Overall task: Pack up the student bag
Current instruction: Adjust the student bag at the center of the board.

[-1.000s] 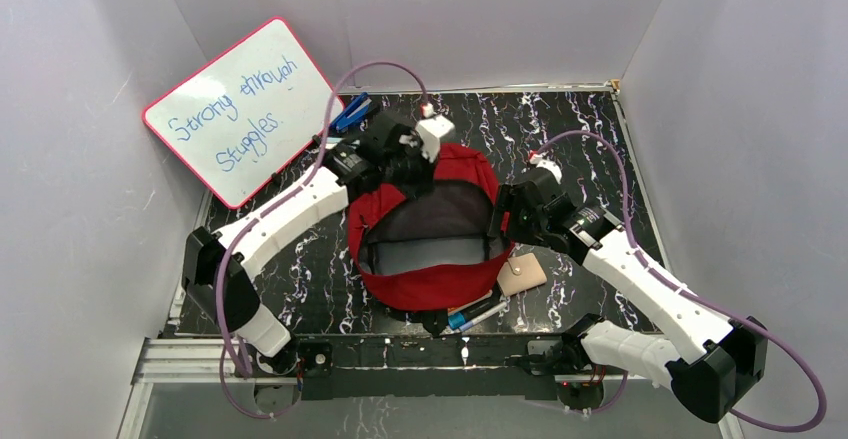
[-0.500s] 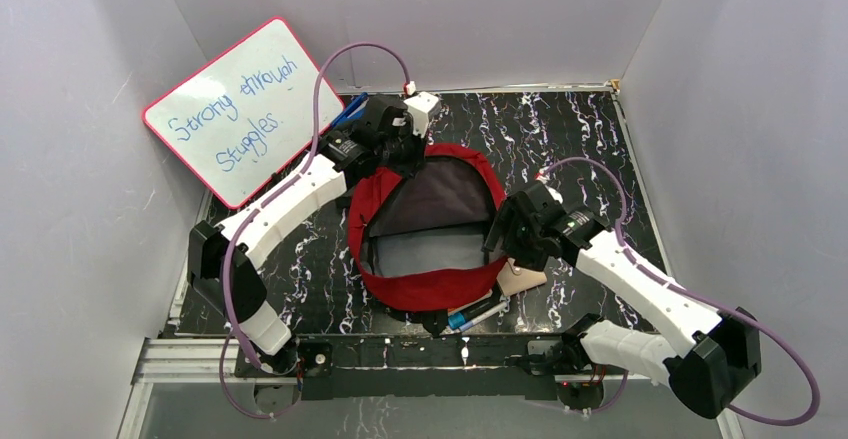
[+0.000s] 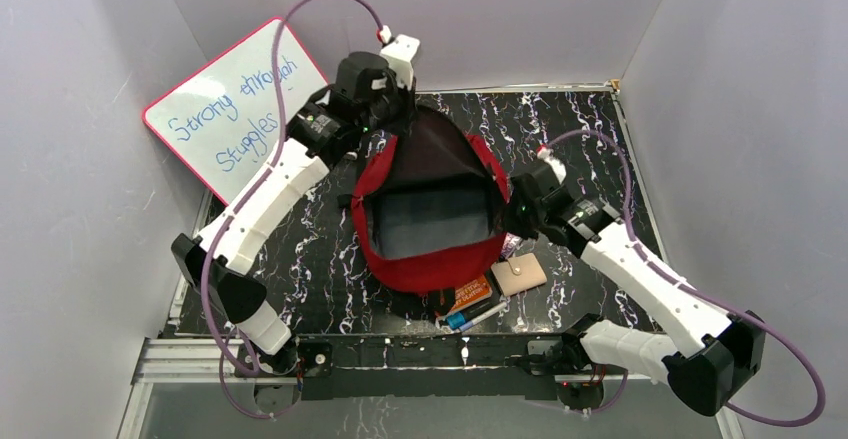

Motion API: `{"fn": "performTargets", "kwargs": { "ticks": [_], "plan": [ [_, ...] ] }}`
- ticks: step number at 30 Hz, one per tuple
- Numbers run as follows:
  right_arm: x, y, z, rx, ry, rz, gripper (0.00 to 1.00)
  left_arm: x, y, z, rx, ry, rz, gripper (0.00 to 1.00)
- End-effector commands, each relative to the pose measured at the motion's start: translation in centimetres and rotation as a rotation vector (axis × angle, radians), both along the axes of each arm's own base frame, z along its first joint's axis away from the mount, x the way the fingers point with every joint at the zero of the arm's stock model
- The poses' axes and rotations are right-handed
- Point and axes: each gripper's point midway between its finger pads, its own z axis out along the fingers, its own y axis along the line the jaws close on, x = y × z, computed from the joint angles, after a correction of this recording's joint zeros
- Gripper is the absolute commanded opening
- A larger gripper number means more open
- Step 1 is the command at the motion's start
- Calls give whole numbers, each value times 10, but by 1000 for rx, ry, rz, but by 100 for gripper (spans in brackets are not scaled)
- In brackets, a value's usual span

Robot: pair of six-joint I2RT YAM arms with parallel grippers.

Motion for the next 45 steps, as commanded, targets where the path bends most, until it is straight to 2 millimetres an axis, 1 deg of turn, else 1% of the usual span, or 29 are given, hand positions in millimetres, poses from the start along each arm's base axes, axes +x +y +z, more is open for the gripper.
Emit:
{"fn": "performTargets", "kwargs": {
  "ticks": [1,2,3,4,5,7,9,10,13,15,17,20,22,24,27,30,33,35,36,37,39,40,42,43,45],
  "plan": [
    [55,-15,90,-81,-321,-55,0,2,19,95,-112,-177,80,0],
    [63,-19,103,-118,-359,-65,0,1,22,103,-118,-189,91,0],
    [72,-22,115,-154,-389,-71,0,-1,26,118,-134,-216,102,0],
    [80,-22,134,-172,-432,-71,0,-3,30,128,-144,-238,113,0],
    [88,-23,146,-197,-465,-67,0,-4,34,138,-149,-257,121,0],
    [106,-22,165,-247,-523,-54,0,-8,40,152,-150,-288,129,0],
    [123,-21,176,-293,-557,-37,0,-12,47,163,-145,-306,139,0],
    [131,-20,180,-310,-570,-27,0,-14,50,168,-142,-312,140,0],
    [154,-20,184,-363,-597,1,0,-21,58,175,-125,-321,147,0],
    [168,-21,182,-382,-602,15,0,-27,64,178,-119,-328,148,0],
    [182,-22,176,-391,-596,33,0,-33,69,180,-116,-330,152,0],
    [201,-14,172,-378,-618,108,0,-39,75,178,-119,-315,163,0],
    [214,-5,170,-367,-643,170,0,-42,77,170,-123,-287,175,0],
    [229,4,167,-356,-682,220,0,-43,78,151,-103,-239,183,0],
    [260,24,163,-302,-733,315,0,-42,80,128,-69,-186,204,0],
    [286,58,159,-214,-764,444,0,-40,84,113,-40,-157,236,0],
    [306,92,149,-127,-778,564,0,-31,90,95,6,-139,293,0],
    [318,109,136,-81,-771,611,1,-23,95,80,47,-134,337,0],
    [324,114,127,-73,-756,617,6,-18,97,70,70,-128,360,0],
    [330,116,119,-70,-736,611,16,-13,98,58,94,-116,378,0],
    [339,112,106,-83,-695,582,40,-2,99,31,133,-77,401,0],
    [340,108,102,-92,-681,562,48,2,100,18,146,-56,413,0],
    [340,95,101,-115,-672,513,58,12,104,-8,162,-19,440,0],
    [337,87,102,-128,-669,485,62,17,106,-17,162,-7,456,0],
    [328,68,109,-152,-660,423,66,26,116,-33,150,22,495,0]
  ]
}}
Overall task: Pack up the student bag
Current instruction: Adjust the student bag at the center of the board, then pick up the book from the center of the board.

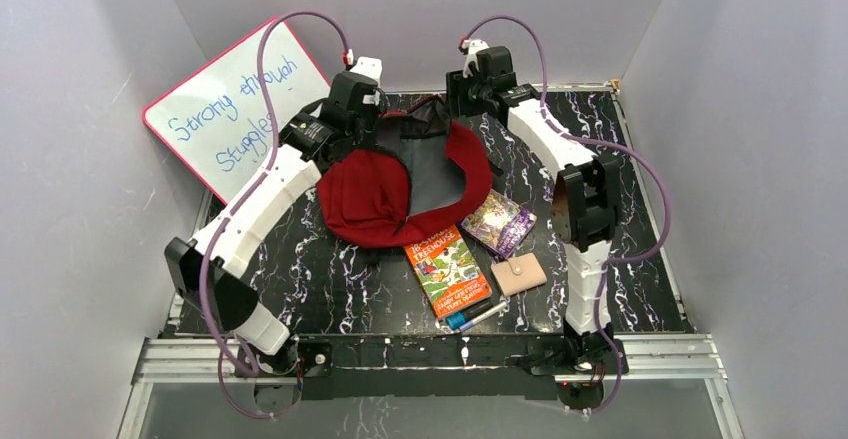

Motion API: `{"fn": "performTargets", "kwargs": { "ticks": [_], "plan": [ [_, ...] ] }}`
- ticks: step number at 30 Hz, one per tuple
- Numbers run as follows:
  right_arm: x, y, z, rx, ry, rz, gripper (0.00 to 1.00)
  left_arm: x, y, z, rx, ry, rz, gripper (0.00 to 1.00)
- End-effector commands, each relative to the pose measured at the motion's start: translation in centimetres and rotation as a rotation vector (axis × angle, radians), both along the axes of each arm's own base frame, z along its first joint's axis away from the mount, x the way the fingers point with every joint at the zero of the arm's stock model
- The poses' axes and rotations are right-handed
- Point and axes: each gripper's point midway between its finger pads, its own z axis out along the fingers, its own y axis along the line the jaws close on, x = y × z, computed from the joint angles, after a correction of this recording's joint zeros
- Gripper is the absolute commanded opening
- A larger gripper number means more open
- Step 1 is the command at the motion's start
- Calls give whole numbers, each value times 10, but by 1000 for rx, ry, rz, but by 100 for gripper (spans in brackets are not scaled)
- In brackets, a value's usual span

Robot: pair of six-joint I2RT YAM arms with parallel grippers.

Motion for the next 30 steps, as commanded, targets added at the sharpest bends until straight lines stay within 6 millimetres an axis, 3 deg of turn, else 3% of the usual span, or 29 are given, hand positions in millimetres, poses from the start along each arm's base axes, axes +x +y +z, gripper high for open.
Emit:
{"fn": "performTargets", "kwargs": {
  "ticks": [1,3,8,13,17,22,26,27,30],
  "plan": [
    [-9,-42,74,47,-134,-145,66,25,25,-21,-44,-5,135,0],
    [-32,-64,86,65,-125,-222,68,33,35,-28,-68,5,168,0],
    [-116,-96,58,150,39,-357,69,41,47,-44,-108,34,180,0],
    [-207,-111,19,320,248,-477,69,35,30,-63,-153,77,75,0],
    [-258,-129,-3,354,340,-582,69,31,29,-81,-154,105,64,0],
    [-289,-168,-22,242,342,-727,72,28,24,-88,-177,118,50,0],
    [-303,-176,-45,163,400,-740,74,27,13,-96,-201,153,3,0],
    [-305,-176,-50,158,412,-738,74,27,11,-99,-205,165,-4,5],
    [-307,-180,-66,142,422,-760,75,30,1,-89,-241,157,-31,32]
  ]
}}
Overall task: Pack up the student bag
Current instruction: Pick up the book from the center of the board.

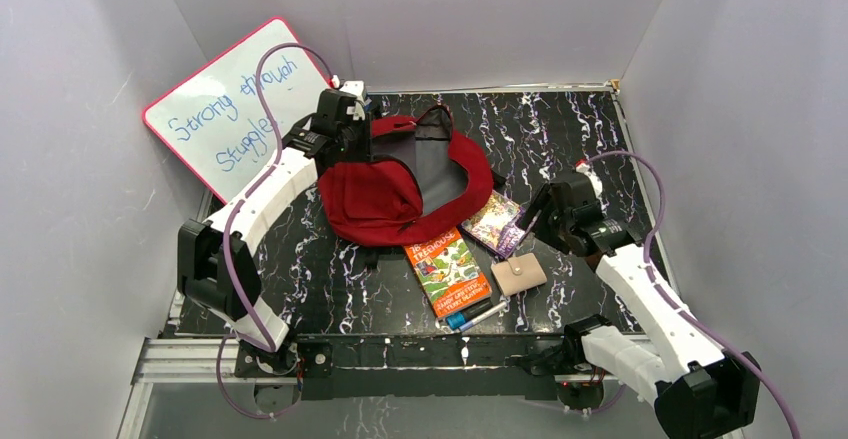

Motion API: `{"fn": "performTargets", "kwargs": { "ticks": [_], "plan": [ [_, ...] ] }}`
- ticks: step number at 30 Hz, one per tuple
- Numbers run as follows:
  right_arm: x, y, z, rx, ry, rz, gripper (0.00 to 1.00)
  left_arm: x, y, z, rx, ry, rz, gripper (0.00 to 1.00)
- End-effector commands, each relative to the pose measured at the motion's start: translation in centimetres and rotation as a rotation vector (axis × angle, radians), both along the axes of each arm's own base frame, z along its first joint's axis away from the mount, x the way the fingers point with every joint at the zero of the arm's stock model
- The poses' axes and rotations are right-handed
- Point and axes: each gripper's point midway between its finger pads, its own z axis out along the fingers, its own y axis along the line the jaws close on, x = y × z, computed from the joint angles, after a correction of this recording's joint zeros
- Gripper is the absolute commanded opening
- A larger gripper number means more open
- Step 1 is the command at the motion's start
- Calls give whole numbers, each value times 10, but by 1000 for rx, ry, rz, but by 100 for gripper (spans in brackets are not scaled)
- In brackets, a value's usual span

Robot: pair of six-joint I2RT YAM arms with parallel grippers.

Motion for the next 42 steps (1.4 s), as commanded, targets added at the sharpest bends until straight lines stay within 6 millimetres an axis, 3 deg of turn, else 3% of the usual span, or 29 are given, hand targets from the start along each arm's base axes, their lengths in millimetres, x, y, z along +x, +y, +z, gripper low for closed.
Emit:
{"fn": "performTargets", "kwargs": {
  "ticks": [1,4,7,9,11,13,15,19,23,26,32,42],
  "plan": [
    [-9,-15,-28,-57,59,-65,76,3,-19,30,-96,-43,-56,38],
    [-7,-15,-39,-58,67,-66,76,10,-37,64,-166,-98,-119,47],
    [-3,-12,-48,-44,87,-45,77,11,-70,93,-213,-145,-239,49],
    [2,-10,-49,-35,82,-32,77,1,-99,104,-214,-168,-318,49],
    [7,-10,-49,-25,66,-25,77,-18,-133,100,-232,-149,-412,49],
    [9,-15,-50,-19,63,-38,77,-44,-167,84,-263,-96,-503,49],
    [11,-23,-51,-20,67,-63,77,-65,-188,62,-272,-43,-562,48],
    [7,-43,-50,-42,66,-126,77,-108,-217,25,-288,43,-651,47],
    [3,-57,-47,-58,58,-155,77,-147,-244,7,-319,93,-752,46],
    [2,-57,-48,-44,61,-154,77,-165,-257,-9,-336,144,-799,43],
    [5,-44,-48,22,34,-104,77,-164,-270,-50,-320,208,-805,41],
    [1,-37,-50,49,27,-70,77,-110,-277,-104,-152,194,-678,41]
  ]
}}
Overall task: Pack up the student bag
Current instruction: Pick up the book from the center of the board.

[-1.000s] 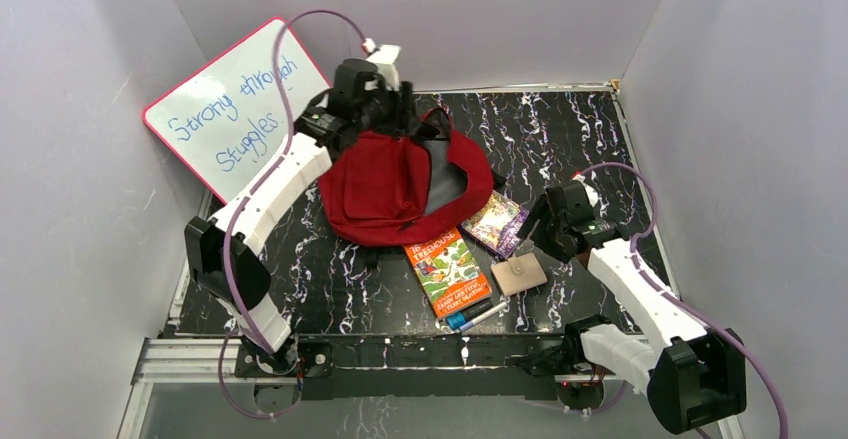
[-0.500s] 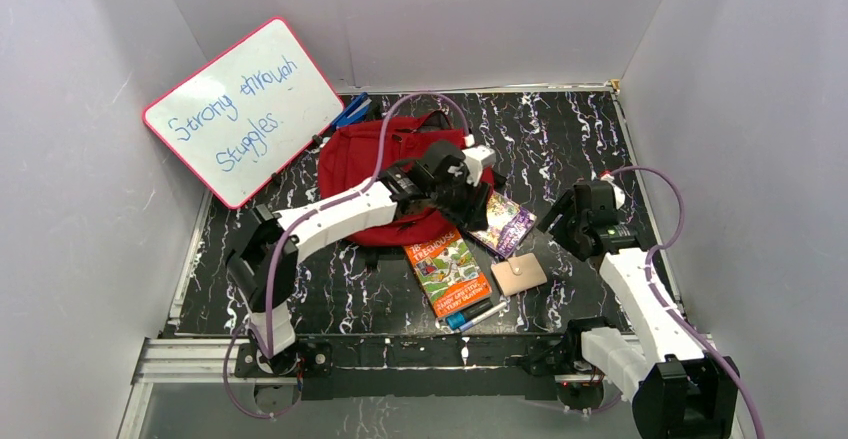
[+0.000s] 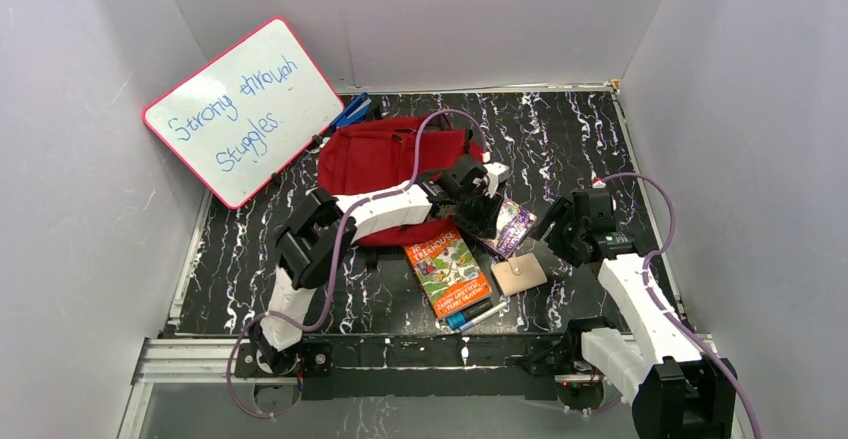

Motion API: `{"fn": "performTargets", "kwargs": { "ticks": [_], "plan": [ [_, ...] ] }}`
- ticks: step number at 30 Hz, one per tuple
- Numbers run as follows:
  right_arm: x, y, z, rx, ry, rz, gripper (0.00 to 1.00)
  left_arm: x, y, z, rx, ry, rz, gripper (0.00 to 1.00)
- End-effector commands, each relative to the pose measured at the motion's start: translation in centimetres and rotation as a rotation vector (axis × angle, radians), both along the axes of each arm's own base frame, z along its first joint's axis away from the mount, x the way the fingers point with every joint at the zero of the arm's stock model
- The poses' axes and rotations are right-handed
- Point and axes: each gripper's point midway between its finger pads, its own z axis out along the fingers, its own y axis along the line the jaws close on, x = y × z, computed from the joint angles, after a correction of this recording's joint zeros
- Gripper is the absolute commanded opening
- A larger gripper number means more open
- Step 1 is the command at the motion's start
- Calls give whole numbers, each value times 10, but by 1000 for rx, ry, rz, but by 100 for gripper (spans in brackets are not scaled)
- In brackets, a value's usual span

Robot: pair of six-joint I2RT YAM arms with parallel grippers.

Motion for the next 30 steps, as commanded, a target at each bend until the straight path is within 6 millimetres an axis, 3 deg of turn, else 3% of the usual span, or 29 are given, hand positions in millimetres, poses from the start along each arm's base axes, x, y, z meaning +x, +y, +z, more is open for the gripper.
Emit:
{"fn": "performTargets", "kwargs": {
  "ticks": [1,9,13,18,30],
  "plan": [
    [9,2,13,15,-73,12,77,37,0,11,22,-80,73,41],
    [10,2,12,10,-73,19,77,96,52,-10,107,-60,271,41],
    [11,5,10,21,-73,28,77,113,74,-14,134,-64,325,41],
    [14,6,10,27,-76,34,77,117,82,-23,160,-52,333,41],
    [19,28,7,133,-75,82,79,103,68,-34,107,30,274,42]
  ]
}}
